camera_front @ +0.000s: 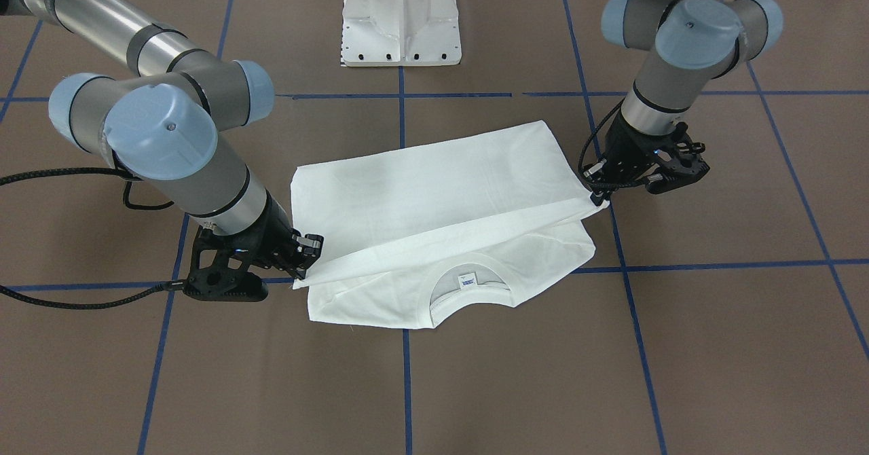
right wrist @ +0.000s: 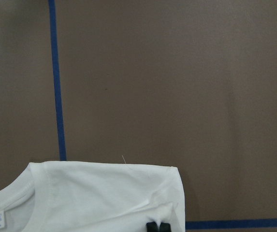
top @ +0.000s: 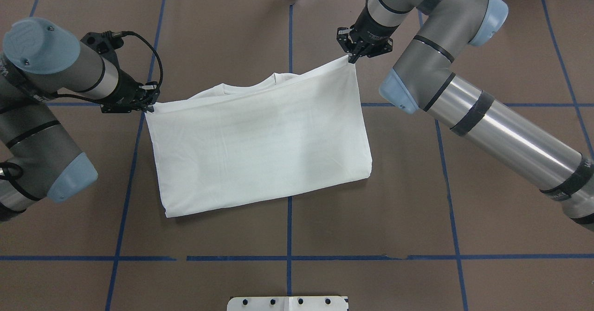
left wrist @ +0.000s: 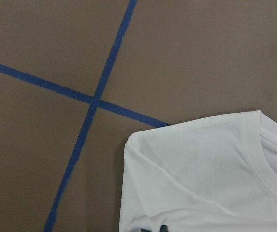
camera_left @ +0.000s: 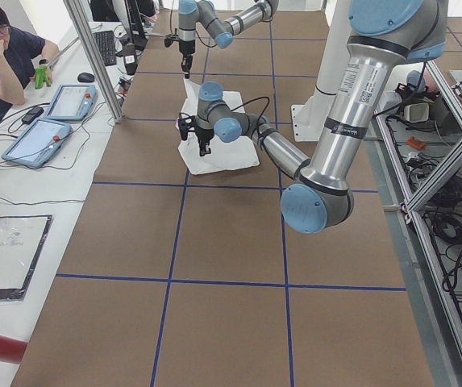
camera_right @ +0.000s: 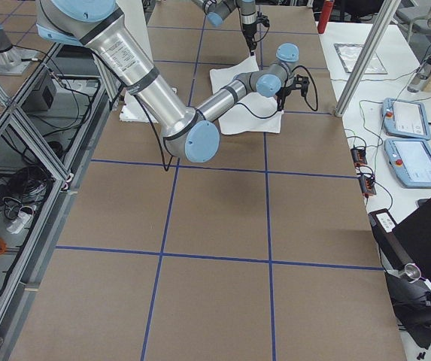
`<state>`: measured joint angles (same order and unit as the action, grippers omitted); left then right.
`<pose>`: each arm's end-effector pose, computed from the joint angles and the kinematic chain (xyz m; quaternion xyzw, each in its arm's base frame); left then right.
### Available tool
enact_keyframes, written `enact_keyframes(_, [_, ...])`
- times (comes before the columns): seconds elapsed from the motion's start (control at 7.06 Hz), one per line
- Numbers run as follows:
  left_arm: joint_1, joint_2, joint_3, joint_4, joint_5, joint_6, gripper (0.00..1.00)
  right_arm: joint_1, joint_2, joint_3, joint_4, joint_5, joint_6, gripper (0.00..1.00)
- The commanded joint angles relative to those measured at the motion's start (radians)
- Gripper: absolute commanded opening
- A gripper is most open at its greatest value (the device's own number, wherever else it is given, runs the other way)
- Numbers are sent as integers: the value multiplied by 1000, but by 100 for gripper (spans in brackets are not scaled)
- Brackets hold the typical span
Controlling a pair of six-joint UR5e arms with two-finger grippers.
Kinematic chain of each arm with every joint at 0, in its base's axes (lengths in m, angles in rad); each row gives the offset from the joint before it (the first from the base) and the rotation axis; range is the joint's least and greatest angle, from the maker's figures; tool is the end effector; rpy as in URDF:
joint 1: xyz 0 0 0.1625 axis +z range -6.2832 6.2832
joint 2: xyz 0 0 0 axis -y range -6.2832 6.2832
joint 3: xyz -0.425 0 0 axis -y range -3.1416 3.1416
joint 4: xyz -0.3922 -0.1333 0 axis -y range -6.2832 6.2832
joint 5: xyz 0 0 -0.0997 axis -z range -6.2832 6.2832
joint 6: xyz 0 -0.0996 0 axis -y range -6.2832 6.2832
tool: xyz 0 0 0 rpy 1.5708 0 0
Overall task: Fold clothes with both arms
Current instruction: 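Lay the hem at the collar and open both grippers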
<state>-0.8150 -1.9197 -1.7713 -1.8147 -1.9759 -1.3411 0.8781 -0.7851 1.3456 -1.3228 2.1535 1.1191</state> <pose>0.3533 -0.5120 0.3503 0.0280 0.4205 -0.1862 0.8875 -0.4261 -0.6364 0.2398 0.0246 -0.4594 0.0759 0.8846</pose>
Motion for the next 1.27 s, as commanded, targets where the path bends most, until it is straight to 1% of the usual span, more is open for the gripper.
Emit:
enact_keyframes(0.0, [-4,-33,82,-38,3,5,0,1,26,-46,10,-3,-1,0])
enact_keyframes(0.28, [-35,-33,98,-40,3,8,0,1,37,-69,8,-4,-1,0])
enact_keyframes(0.57, [-53,-36,116,-40,5,74,0,1,35,-77,8,-12,-2,0])
enact_keyframes(0.99, [-53,-62,121,-38,3,69,0,-2,44,-82,8,-12,-1,0])
enact_keyframes(1.13, [-52,-71,121,-37,0,68,0,-4,58,-98,8,-12,1,0])
